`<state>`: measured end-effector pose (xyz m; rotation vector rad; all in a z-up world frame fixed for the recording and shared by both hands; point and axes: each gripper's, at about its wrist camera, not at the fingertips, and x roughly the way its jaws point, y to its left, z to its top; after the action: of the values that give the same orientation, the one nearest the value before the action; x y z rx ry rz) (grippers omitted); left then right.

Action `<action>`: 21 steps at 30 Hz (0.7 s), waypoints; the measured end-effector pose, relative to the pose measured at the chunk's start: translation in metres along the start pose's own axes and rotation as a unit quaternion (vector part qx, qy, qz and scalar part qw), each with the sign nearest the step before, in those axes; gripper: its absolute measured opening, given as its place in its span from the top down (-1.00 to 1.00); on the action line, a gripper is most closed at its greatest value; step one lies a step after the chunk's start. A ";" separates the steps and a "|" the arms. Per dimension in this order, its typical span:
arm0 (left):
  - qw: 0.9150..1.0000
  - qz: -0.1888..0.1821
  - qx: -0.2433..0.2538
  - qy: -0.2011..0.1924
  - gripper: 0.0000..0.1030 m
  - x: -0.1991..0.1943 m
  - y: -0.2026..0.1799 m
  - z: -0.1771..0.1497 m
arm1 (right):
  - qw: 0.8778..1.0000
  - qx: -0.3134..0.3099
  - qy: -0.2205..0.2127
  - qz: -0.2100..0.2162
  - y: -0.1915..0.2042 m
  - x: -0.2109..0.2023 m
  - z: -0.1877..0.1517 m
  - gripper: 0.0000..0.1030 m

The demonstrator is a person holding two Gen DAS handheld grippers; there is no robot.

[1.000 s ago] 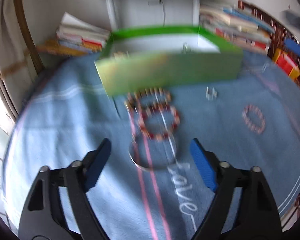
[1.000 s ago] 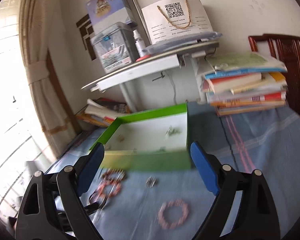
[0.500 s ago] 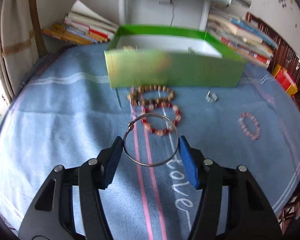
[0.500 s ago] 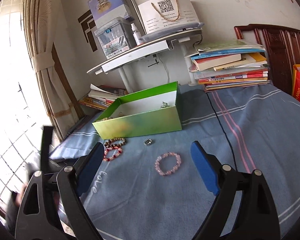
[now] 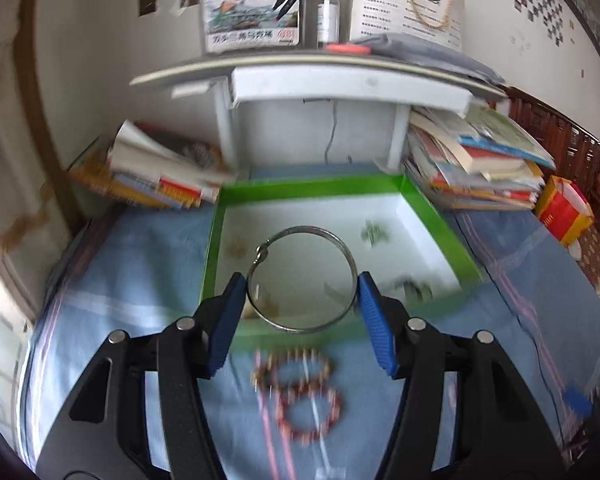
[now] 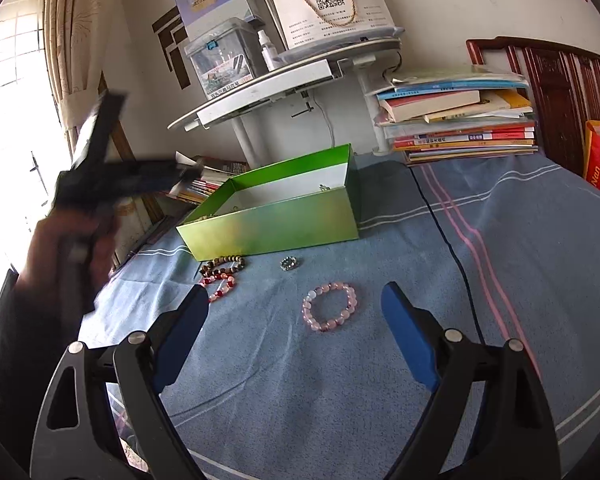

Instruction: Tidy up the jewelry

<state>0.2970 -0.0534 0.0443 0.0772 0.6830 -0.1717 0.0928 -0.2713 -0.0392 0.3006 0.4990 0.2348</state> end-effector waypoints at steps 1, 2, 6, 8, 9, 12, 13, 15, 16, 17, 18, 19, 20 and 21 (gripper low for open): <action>1.000 0.000 0.001 0.004 -0.10 0.008 -0.002 0.008 | 1.000 0.000 0.000 -0.001 -0.001 0.000 0.000 -0.68; 1.000 -0.001 -0.001 0.007 -0.11 0.019 -0.002 0.018 | 1.000 0.002 -0.001 -0.002 -0.002 -0.001 0.001 -0.68; 1.000 0.006 0.003 0.022 -0.12 0.061 -0.004 0.044 | 1.000 0.004 -0.001 -0.008 -0.005 -0.003 0.001 -0.68; 0.999 0.007 0.007 0.034 -0.24 0.080 -0.003 0.050 | 1.000 0.003 -0.001 -0.012 -0.007 -0.005 0.002 -0.68; 0.999 0.014 0.007 0.033 -0.39 0.084 -0.002 0.050 | 1.000 0.003 -0.001 -0.014 -0.008 -0.006 0.002 -0.68; 0.999 0.032 -0.006 -0.014 -0.79 0.066 0.007 0.038 | 1.000 0.005 -0.005 -0.014 -0.009 -0.010 0.002 -0.68; 0.999 0.024 -0.009 -0.027 -0.81 0.051 0.011 0.030 | 1.000 0.005 -0.006 -0.015 -0.009 -0.012 0.002 -0.68; 0.999 0.010 -0.013 -0.044 -0.81 0.022 0.017 0.015 | 1.000 0.006 -0.006 -0.013 -0.009 -0.012 0.002 -0.68; 0.998 0.003 -0.017 -0.063 -0.86 0.000 0.021 0.003 | 1.000 0.005 -0.006 -0.013 -0.008 -0.013 0.001 -0.68; 0.996 0.002 -0.021 -0.084 -0.91 -0.021 0.024 -0.010 | 1.000 0.003 -0.006 -0.012 -0.007 -0.013 0.001 -0.68; 0.995 0.003 -0.024 -0.098 -0.91 -0.036 0.026 -0.020 | 1.000 0.003 -0.006 -0.011 -0.007 -0.012 0.000 -0.68; 0.993 0.006 -0.028 -0.114 -0.91 -0.053 0.030 -0.034 | 1.000 0.003 -0.005 -0.010 -0.006 -0.012 -0.001 -0.68; 0.991 0.012 -0.037 -0.126 -0.91 -0.072 0.035 -0.053 | 1.000 0.003 -0.003 -0.010 -0.006 -0.011 -0.002 -0.68; 0.991 0.016 -0.046 -0.128 -0.91 -0.083 0.038 -0.067 | 1.000 0.003 0.001 -0.008 -0.005 -0.009 -0.003 -0.68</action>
<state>0.1986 0.0032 0.0456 -0.0219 0.4320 -0.1169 0.0839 -0.2775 -0.0394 0.3014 0.5030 0.2186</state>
